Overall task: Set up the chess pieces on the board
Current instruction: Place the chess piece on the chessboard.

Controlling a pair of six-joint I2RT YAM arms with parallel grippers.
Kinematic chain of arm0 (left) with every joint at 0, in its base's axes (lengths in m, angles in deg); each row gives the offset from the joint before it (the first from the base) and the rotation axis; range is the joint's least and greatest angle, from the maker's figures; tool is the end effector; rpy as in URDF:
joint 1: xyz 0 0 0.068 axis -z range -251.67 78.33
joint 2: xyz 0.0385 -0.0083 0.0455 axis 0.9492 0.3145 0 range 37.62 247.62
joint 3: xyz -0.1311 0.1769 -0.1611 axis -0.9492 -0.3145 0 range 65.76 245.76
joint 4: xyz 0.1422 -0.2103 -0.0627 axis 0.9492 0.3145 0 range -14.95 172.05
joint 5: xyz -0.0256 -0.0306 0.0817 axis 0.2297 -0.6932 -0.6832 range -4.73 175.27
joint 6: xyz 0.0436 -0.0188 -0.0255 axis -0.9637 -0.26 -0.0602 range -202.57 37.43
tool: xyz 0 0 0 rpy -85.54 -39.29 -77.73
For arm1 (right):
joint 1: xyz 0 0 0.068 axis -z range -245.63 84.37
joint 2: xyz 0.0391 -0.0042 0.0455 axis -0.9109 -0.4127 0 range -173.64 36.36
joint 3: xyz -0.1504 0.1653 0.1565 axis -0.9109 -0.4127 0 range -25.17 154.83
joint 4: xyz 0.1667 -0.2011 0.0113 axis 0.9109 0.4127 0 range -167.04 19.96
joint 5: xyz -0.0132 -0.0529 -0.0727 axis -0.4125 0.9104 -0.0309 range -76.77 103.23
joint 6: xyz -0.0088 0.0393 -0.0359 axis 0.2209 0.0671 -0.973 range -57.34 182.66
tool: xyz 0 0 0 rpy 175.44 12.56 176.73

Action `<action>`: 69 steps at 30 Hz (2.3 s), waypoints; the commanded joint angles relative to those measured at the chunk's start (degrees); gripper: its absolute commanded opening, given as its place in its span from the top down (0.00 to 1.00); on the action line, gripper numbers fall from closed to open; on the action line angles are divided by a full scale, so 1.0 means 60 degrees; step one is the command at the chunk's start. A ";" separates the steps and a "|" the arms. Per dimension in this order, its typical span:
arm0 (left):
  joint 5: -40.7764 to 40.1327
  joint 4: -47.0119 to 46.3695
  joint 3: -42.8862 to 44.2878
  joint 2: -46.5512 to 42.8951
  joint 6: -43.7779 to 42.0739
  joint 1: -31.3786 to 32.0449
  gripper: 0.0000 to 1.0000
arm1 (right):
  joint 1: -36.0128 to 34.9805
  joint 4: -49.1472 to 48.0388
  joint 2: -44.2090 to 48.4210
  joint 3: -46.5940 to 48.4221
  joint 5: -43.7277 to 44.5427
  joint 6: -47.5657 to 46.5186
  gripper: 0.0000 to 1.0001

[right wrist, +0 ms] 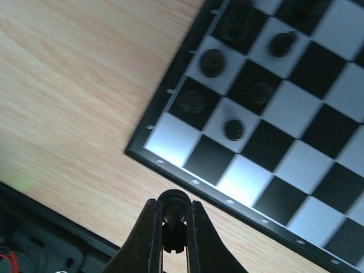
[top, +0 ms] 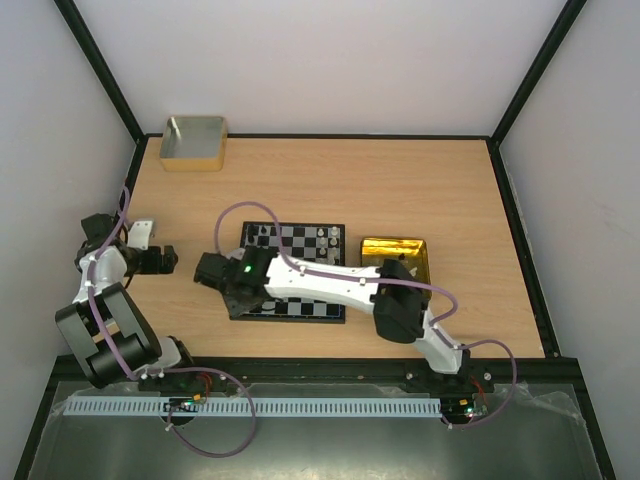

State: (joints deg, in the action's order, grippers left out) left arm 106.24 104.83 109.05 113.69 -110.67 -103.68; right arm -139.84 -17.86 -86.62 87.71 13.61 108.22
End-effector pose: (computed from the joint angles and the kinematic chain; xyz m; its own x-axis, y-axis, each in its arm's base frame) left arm 0.2140 0.1188 0.1923 -0.8311 -0.0008 -0.5561 0.0412 0.9972 -0.0631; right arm 0.1236 0.4369 0.2485 -0.8648 -0.4342 -0.2521 -0.4915 0.8347 0.2482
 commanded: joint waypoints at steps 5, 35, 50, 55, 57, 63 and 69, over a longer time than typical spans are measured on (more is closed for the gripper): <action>0.0546 0.0060 -0.0024 0.0033 -0.0385 -0.0485 0.00 | -0.0272 0.0171 -0.0818 0.1096 0.0068 0.0174 0.98; 0.1024 0.0365 -0.0061 0.0309 -0.0984 -0.1081 0.00 | 0.0137 -0.0370 -0.1721 0.1028 -0.0352 -0.0080 0.97; 0.1126 0.0362 -0.0146 0.0327 -0.1055 -0.1096 0.00 | 0.0218 -0.0491 -0.1952 0.1033 -0.0529 -0.0148 0.96; 0.1177 0.0358 -0.0206 0.0331 -0.1095 -0.1096 0.01 | 0.0269 -0.0502 -0.1985 0.1034 -0.0518 -0.0156 0.96; 0.1168 0.0320 -0.0256 0.0345 -0.1112 -0.1096 0.01 | 0.0291 -0.0510 -0.2002 0.1046 -0.0525 -0.0167 0.96; 0.1016 0.0093 -0.0429 0.0443 -0.1158 -0.1121 0.01 | 0.0299 -0.0576 -0.2062 0.1053 -0.0649 -0.0180 0.94; 0.1038 0.0032 -0.0473 0.0512 -0.1162 -0.1139 0.00 | 0.0299 -0.0604 -0.2103 0.1076 -0.0706 -0.0196 0.91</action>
State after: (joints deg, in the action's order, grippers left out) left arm 111.92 105.35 106.75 116.20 -116.72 -109.99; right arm -138.33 -21.40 -98.14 92.54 9.46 107.63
